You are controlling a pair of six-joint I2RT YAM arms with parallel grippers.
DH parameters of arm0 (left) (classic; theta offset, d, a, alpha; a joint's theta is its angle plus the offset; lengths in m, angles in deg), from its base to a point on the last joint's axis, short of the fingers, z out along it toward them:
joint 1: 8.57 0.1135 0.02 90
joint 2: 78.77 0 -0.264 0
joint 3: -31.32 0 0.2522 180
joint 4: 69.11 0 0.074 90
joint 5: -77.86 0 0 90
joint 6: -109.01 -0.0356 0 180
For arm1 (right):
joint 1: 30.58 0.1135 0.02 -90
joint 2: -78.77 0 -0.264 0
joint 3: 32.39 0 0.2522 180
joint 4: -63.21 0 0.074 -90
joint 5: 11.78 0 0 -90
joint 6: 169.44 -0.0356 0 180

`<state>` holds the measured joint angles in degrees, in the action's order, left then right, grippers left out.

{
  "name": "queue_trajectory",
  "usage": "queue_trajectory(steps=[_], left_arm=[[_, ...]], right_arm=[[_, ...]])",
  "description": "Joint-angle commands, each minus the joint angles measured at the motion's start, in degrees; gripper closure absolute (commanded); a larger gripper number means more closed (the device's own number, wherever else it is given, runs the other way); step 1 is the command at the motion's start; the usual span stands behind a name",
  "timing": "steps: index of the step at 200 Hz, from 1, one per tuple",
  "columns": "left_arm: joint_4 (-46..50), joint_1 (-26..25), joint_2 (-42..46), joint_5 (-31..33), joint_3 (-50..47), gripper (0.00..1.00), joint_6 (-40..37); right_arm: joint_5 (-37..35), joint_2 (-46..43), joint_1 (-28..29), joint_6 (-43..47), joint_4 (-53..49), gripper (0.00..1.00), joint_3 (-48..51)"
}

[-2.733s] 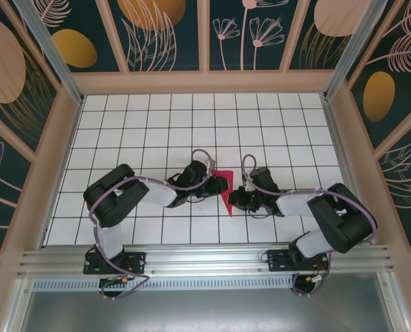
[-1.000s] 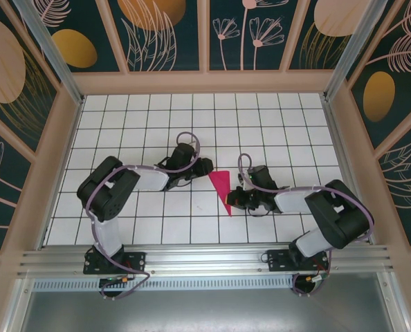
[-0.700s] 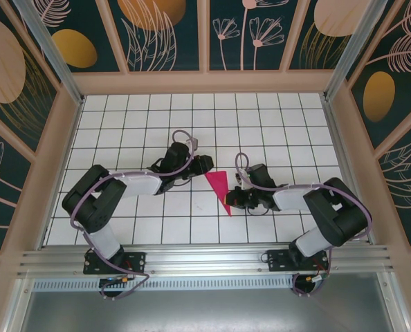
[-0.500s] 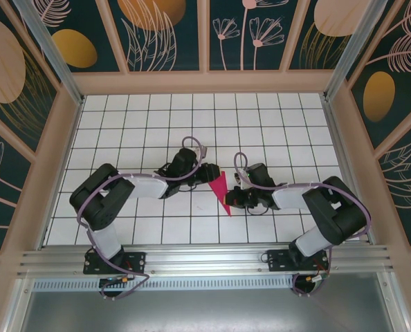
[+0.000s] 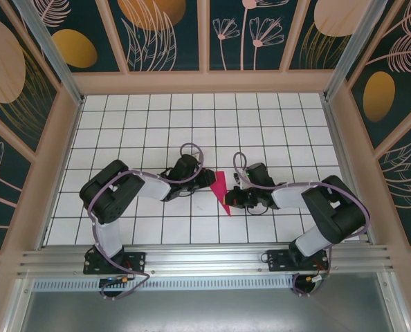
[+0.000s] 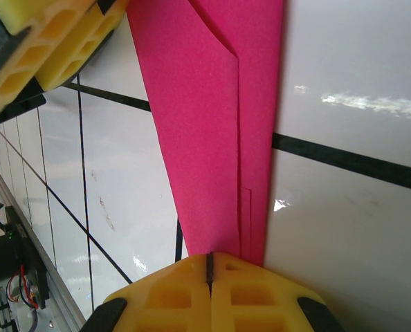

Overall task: Fold a paper plane with a square sheet of paper (pick it up from the middle)
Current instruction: Fold the wing for the fifth time at the center of the table.

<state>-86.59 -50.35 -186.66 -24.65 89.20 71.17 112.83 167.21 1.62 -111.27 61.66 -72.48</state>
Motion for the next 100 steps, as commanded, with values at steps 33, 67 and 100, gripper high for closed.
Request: queue_trajectory(steps=[33, 67, 100], left_arm=[[5.3, 4.8, -2.1, 5.0, 1.7, 0.74, -3.8], [7.0, 6.2, -2.5, 5.9, 2.6, 0.75, -4.9], [7.5, 6.4, 0.5, 5.0, 2.6, 0.72, -5.2]], right_arm=[[-3.8, 4.0, 0.8, 1.5, -9.1, 1.00, 2.3], [-3.7, 3.7, 0.8, 1.4, -9.3, 1.00, 2.4], [-3.9, 3.7, 0.8, 1.3, -9.3, 1.00, 2.2]])
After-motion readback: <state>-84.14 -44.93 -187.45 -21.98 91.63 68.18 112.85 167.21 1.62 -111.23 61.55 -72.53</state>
